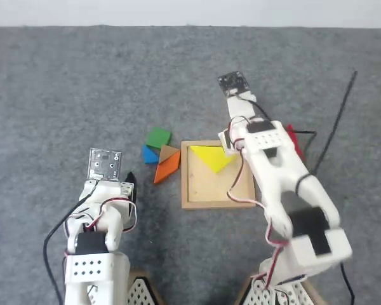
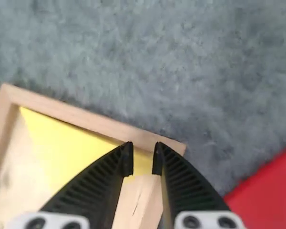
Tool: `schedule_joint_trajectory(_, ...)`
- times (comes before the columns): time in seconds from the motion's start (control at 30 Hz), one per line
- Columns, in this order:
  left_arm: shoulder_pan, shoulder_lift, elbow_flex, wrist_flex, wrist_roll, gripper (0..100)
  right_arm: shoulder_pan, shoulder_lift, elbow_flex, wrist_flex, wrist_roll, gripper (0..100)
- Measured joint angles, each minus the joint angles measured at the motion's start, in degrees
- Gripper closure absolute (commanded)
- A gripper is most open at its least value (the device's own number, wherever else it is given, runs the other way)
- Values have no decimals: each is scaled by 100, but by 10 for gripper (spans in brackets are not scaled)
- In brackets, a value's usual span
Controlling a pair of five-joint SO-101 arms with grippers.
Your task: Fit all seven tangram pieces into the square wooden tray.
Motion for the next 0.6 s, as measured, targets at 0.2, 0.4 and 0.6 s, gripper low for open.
schedule_joint_trajectory(0.2, 0, 0, 0, 0, 0, 849, 149, -1538, 1345, -123, 0, 894)
schedule_joint_trajectory(0.4, 0, 0, 0, 0, 0, 849, 1248, -1960, 1240, 545, 114, 686)
schedule_joint_trajectory(0.6, 0, 0, 0, 0, 0, 849, 1741, -905, 167, 1046, 114, 669)
